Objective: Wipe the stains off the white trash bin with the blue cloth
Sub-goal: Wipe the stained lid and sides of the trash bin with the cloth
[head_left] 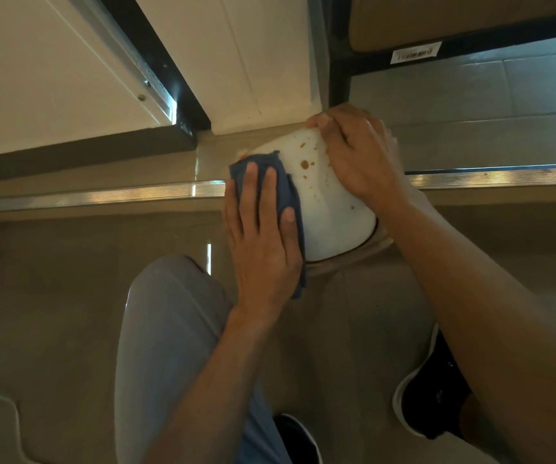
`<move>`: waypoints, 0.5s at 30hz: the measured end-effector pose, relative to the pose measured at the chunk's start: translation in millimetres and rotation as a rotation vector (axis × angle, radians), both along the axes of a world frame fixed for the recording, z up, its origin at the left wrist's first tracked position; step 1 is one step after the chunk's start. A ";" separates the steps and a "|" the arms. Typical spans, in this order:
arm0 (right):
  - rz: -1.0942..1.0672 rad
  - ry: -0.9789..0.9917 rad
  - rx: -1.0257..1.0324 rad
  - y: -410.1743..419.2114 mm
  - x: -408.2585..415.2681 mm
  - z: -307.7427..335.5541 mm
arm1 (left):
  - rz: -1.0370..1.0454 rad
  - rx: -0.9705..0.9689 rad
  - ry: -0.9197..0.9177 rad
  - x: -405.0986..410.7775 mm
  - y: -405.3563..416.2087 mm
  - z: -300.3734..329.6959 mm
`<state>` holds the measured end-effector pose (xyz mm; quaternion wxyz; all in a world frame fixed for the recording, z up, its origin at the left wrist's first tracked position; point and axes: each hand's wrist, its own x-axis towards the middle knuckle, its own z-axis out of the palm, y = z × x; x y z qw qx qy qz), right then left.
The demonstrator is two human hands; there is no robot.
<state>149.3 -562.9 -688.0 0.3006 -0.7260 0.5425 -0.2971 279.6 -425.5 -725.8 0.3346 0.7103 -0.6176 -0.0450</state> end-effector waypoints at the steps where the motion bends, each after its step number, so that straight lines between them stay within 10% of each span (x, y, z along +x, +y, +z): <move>1: 0.001 0.001 0.000 0.1 0.1 -0.8 | 0.005 0.007 0.048 4.7 -11.9 5.1; 6: -0.003 0.004 -0.015 0.8 0.6 -2.5 | 0.061 0.204 0.213 33.1 -82.4 43.3; 15: 0.003 0.040 -0.044 -0.1 2.0 -2.9 | 0.024 0.050 -0.104 -12.9 12.8 -3.2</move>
